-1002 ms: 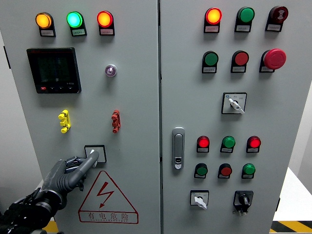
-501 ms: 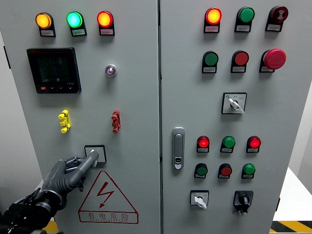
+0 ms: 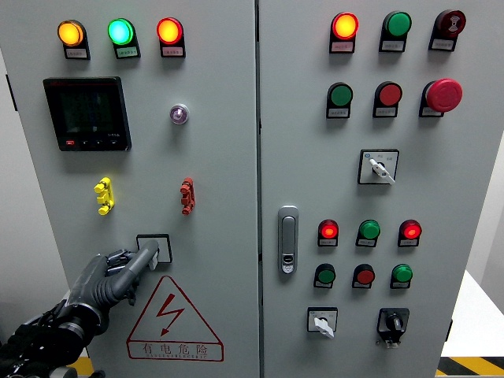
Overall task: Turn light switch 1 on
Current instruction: 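Twist the rotary switch knob clockwise with the left hand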
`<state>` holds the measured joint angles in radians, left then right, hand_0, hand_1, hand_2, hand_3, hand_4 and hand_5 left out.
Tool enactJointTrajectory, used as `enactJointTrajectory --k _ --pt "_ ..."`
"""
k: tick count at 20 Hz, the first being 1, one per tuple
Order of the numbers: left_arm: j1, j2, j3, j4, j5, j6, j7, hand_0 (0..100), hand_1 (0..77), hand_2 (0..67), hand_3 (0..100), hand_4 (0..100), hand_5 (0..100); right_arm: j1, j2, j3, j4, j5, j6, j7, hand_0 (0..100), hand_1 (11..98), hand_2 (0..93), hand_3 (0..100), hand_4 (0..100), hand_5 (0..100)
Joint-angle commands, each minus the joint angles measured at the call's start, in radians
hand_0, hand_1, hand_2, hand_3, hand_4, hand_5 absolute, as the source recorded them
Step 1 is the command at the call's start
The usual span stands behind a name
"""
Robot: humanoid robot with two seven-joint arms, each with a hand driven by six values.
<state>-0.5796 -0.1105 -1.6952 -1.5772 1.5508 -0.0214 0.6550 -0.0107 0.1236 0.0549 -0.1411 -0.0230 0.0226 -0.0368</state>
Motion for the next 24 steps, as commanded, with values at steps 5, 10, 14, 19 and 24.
enactJointTrajectory --k 5,10,14,19,24 --pt "0.0 0.0 0.002 0.0 0.0 -0.002 0.002 11 49.4 53.2 96 100 94 0.0 -0.0009 0.0 0.0 0.0 -0.001 0.0 0 19.4 0.0 20 19 10" --pt "0.0 0.002 0.002 0.0 0.0 -0.002 0.003 14 50.7 53.2 96 100 94 0.0 -0.0009 0.0 0.0 0.0 0.0 0.0 0 19.8 0.0 20 19 10" --pt "0.0 0.002 0.002 0.0 0.0 -0.003 0.006 23 51.2 53.2 96 100 94 0.0 0.0006 -0.001 0.0 0.0 -0.001 0.0 0 19.7 0.0 20 19 10" --pt "-0.006 0.002 0.002 0.0 0.0 -0.003 0.006 40 50.9 53.3 96 100 94 0.0 -0.0009 0.0 0.0 0.0 0.0 0.0 0 19.8 0.0 20 19 10" --pt "-0.008 0.003 0.002 0.002 0.0 -0.003 0.008 47 50.8 53.3 96 100 94 0.0 -0.0009 0.0 0.0 0.0 0.0 0.0 0 19.8 0.0 20 19 10"
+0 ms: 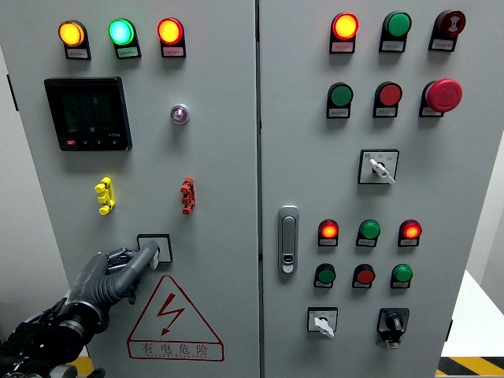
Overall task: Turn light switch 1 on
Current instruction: 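Twist the rotary switch knob clockwise with the left hand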
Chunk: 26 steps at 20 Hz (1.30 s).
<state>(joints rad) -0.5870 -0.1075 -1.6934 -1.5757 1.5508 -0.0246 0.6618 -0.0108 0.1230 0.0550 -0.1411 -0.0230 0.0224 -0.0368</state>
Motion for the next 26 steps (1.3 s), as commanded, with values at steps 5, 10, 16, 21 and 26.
enactJointTrajectory --k 5,10,16,21,26 --pt "0.0 0.0 0.001 0.0 0.0 -0.001 0.001 58 51.2 53.4 96 100 94 0.0 0.0012 0.0 0.0 0.0 0.001 0.0 0 19.2 0.0 20 19 10" --pt "0.0 0.0 0.001 0.0 0.0 -0.006 0.001 65 53.6 53.5 96 100 94 0.0 -0.0003 0.0 0.0 0.0 0.001 0.0 0 19.5 0.0 20 19 10" --pt "-0.002 0.003 0.001 0.0 0.0 -0.006 0.001 73 55.9 53.7 96 100 94 0.0 -0.0003 0.0 0.0 0.0 0.001 0.0 0 19.7 0.0 20 19 10" --pt "-0.004 0.003 0.001 0.0 0.0 -0.006 0.001 79 54.1 53.7 96 100 94 0.0 -0.0003 -0.001 0.0 0.0 0.001 0.0 0 19.8 0.0 20 19 10" --pt "-0.004 0.005 0.001 0.0 0.0 -0.006 0.002 82 53.6 53.7 96 100 94 0.0 -0.0003 0.0 0.0 0.0 0.001 0.0 0 19.6 0.0 20 19 10"
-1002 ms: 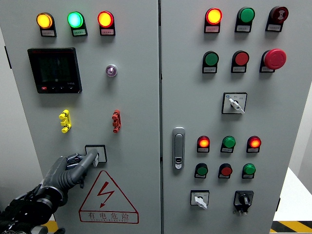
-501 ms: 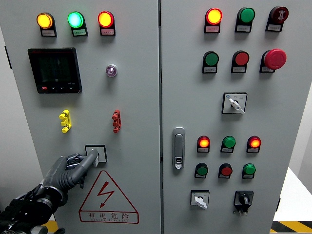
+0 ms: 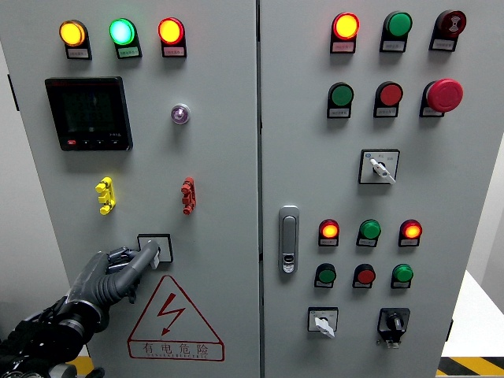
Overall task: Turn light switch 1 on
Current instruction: 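Twist the rotary switch knob clockwise with the left hand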
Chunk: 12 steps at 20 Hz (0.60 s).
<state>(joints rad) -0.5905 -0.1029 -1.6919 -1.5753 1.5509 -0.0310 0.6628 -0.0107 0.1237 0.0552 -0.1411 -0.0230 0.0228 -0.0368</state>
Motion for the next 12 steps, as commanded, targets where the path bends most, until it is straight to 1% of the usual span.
enactJointTrajectory --k 1,2,3,4,5,6,7,9,10,11,12 --pt "0.0 0.0 0.0 0.0 0.0 0.0 0.001 83 54.1 53.8 96 100 94 0.0 -0.0009 0.0 0.0 0.0 -0.001 0.0 0 19.6 0.0 20 19 10" --pt "0.0 0.002 0.0 0.0 0.0 0.0 0.0 84 54.6 53.8 96 100 94 0.0 0.0006 0.0 0.0 0.0 0.0 0.0 0 19.6 0.0 20 19 10" --pt "0.0 0.002 0.0 0.0 0.0 0.0 0.0 87 55.2 53.9 96 100 94 0.0 0.0006 0.0 0.0 0.0 -0.001 0.0 0 19.7 0.0 20 19 10" --pt "0.0 0.002 0.0 0.0 0.0 0.0 0.001 89 55.6 53.9 96 100 94 0.0 -0.0009 0.0 0.002 0.0 0.0 0.0 0 19.7 0.0 20 19 10" --pt "0.0 0.002 0.0 0.0 0.0 0.0 0.001 91 55.9 54.0 96 100 94 0.0 0.0006 0.0 0.0 0.0 -0.001 0.0 0 19.7 0.0 20 19 10" --pt "0.0 0.002 0.0 0.0 0.0 0.0 0.006 92 57.6 54.1 96 100 94 0.0 -0.0009 0.0 0.0 0.0 0.0 0.0 0 19.7 0.0 20 19 10" --pt "0.0 0.002 0.0 0.0 0.0 0.0 0.014 94 58.8 54.2 96 100 94 0.0 0.0006 0.0 0.0 0.0 0.0 0.0 0 19.7 0.0 20 19 10" --pt "0.0 0.003 0.001 0.0 0.001 0.0 0.015 97 61.0 54.4 96 100 93 0.0 0.0006 -0.002 0.0 0.0 -0.001 0.0 0 19.6 0.0 20 19 11" --pt "0.0 0.003 0.0 0.0 0.0 0.0 0.015 98 61.9 54.5 96 100 93 0.0 -0.0009 0.0 0.0 0.0 0.0 0.0 0 19.6 0.0 20 19 11" --pt "0.0 0.003 0.0 0.0 0.0 0.0 0.017 100 63.2 54.6 96 100 93 0.0 0.0006 0.0 0.0 0.0 0.0 0.0 0 19.5 0.0 20 19 11" --pt "0.0 0.005 0.0 0.0 0.001 0.0 0.017 100 63.7 54.7 96 100 93 0.0 -0.0009 -0.002 0.0 0.0 0.0 0.0 0 19.5 0.0 20 19 11"
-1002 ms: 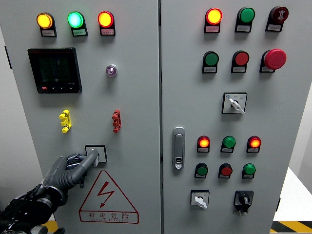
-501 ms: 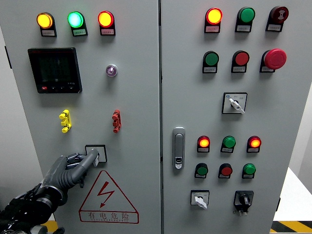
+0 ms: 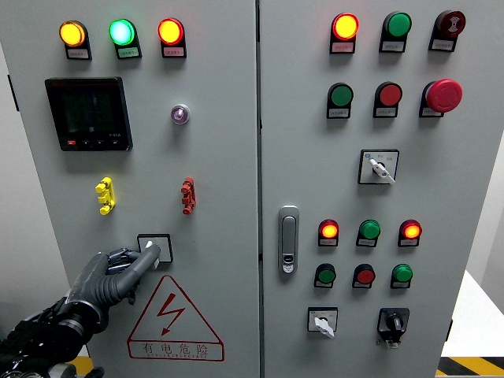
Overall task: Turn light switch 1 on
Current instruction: 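Twist the rotary switch knob clockwise with the left hand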
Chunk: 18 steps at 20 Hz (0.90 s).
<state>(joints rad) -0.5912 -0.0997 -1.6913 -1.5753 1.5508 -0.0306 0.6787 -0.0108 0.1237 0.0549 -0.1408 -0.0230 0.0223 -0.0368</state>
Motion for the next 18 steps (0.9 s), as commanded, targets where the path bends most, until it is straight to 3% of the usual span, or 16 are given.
enactJointTrajectory --k 1,7,11,18 --pt "0.001 0.002 -0.001 0.0 0.002 0.0 0.001 100 63.9 54.7 96 100 93 0.0 -0.001 0.0 0.0 0.0 0.001 0.0 0 19.5 0.0 20 19 11" --pt "0.001 0.002 -0.001 0.0 0.0 0.001 0.001 100 62.2 54.7 96 100 93 0.0 -0.001 0.0 0.0 0.0 0.001 0.0 0 19.1 0.0 20 19 11" --pt "0.001 0.0 -0.001 0.0 0.0 0.003 0.001 100 53.4 54.0 97 100 94 0.0 -0.001 0.0 0.0 0.0 0.001 0.0 0 19.6 0.0 20 19 11" --pt "-0.001 0.002 -0.001 0.0 0.0 0.001 0.001 100 47.1 53.6 97 100 95 0.0 0.0005 0.0 0.0 0.0 -0.001 0.0 0 19.7 0.0 20 19 11"
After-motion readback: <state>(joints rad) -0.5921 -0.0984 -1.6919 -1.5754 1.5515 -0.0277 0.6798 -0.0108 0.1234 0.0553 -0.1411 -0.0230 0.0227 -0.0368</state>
